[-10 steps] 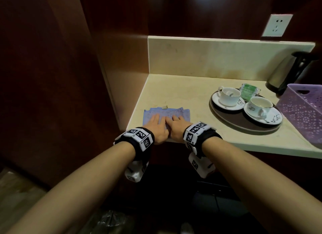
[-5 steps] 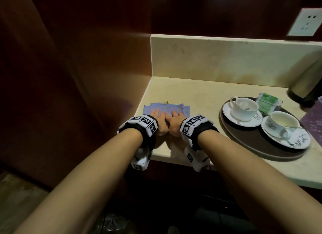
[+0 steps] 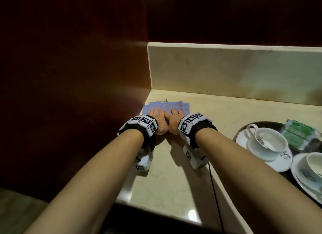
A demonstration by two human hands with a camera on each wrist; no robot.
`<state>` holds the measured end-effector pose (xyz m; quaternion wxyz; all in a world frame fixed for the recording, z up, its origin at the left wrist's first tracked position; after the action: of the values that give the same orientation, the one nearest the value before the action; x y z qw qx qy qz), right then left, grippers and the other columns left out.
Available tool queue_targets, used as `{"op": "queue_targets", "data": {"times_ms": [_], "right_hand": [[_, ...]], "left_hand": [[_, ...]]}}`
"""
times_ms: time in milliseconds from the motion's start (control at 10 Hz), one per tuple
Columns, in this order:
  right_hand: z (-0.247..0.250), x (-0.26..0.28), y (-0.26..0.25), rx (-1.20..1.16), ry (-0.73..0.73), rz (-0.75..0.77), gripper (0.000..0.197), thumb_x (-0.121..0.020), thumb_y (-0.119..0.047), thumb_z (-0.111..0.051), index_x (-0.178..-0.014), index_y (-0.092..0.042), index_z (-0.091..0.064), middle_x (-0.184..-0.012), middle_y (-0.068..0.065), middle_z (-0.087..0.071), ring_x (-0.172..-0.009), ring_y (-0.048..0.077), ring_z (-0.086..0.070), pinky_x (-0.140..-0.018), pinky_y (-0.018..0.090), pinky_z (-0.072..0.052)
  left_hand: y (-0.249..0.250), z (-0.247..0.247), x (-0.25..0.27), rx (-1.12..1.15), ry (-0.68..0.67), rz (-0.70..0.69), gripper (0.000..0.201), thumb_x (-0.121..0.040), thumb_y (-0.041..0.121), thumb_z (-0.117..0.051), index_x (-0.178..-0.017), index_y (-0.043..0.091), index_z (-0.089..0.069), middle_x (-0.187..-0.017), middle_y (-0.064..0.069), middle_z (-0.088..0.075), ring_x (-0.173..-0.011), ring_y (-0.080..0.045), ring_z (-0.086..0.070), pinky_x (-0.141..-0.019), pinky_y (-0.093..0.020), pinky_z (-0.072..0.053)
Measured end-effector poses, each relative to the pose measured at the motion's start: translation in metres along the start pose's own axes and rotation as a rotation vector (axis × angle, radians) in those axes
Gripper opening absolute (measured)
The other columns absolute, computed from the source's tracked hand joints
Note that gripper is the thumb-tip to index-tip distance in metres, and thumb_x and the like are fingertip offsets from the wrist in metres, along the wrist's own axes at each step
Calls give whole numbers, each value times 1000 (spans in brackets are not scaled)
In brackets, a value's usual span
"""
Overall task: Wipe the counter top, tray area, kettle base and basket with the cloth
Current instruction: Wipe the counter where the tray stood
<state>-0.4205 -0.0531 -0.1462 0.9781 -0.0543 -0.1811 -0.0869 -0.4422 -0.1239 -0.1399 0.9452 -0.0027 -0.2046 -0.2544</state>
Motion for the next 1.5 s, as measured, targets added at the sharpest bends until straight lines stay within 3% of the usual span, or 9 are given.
{"op": "queue_targets", "data": {"times_ms": [100, 200, 500, 800, 1100, 1200, 1300, 1400, 1500], "right_hand": [[9, -18, 5, -2, 14, -5, 67, -98, -38, -36, -155, -26, -5, -160, 13, -13, -148, 35, -11, -119, 51, -14], [17, -34, 11, -29, 41, -4, 66, -95, -39, -37, -155, -27, -10, -159, 13, -17, -146, 36, -15, -119, 51, -16], [30, -59, 38, -93, 79, -49, 61, -97, -37, -31, -154, -25, -14, -159, 14, -19, -148, 34, -14, -121, 47, -11], [30, -43, 67, -54, 34, -104, 62, -101, -35, -28, -156, -18, -4, -163, 11, -4, -151, 28, -3, -122, 39, -2], [23, -17, 98, -61, -28, -235, 65, -100, -34, -25, -156, -16, 2, -164, 11, 2, -152, 26, 3, -123, 42, 1], [11, -14, 111, -65, -53, -292, 78, -85, -46, -20, -156, -21, 5, -164, 8, 4, -151, 27, 4, -121, 49, -5], [3, -3, 115, -13, -65, -341, 82, -87, -51, -27, -155, -22, 9, -164, 5, 7, -151, 28, 4, -119, 54, -13], [7, 28, 101, 19, -96, -369, 75, -99, -44, -33, -155, -20, 9, -164, 6, 11, -151, 31, 6, -118, 55, -18], [1, 45, 95, -13, -94, -369, 76, -98, -45, -36, -156, -22, 8, -164, 7, 10, -151, 33, 3, -116, 58, -19]], "left_hand": [[-4, 7, -24, -36, -58, 4, 65, -101, 25, -44, -155, 4, -14, -163, -17, -2, -151, -33, -2, -122, -44, -9], [-1, 12, -43, -75, -19, -16, 66, -104, 33, -31, -156, 5, -2, -163, -17, 7, -151, -30, 5, -120, -40, 1], [10, 16, -95, -98, -30, -65, 70, -103, 39, -29, -156, 8, 5, -163, -16, 11, -151, -29, 11, -121, -38, 6], [39, 9, -114, -174, -56, -151, 75, -100, 45, -26, -156, 8, 8, -162, -16, 13, -150, -31, 12, -122, -43, 1], [80, -3, -115, -151, -7, -259, 68, -102, 43, -20, -156, 11, 5, -163, -13, 10, -151, -27, 10, -122, -41, 1], [91, -8, -110, -168, -16, -289, 70, -101, 45, -19, -156, 12, 7, -163, -12, 12, -151, -27, 12, -122, -42, 1], [98, -17, -100, -215, -29, -335, 81, -93, 55, -16, -156, 12, 8, -163, -12, 12, -151, -28, 12, -122, -43, 0], [98, -29, -92, -277, -22, -361, 85, -89, 57, -16, -156, 13, 9, -163, -12, 12, -150, -30, 12, -122, -45, -1], [98, -35, -78, -274, -9, -368, 78, -97, 51, -25, -156, 13, 10, -163, -10, 13, -150, -28, 13, -122, -44, 0]]}}
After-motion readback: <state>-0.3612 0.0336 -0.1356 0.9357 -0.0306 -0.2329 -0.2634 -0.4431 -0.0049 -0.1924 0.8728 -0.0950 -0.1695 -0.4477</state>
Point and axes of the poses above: each hand's wrist, its own x-axis away from the middle knuckle, its own z-axis out of the back of the hand, y = z × x, the point moved 9 cm from there along -x, towards the middle knuckle
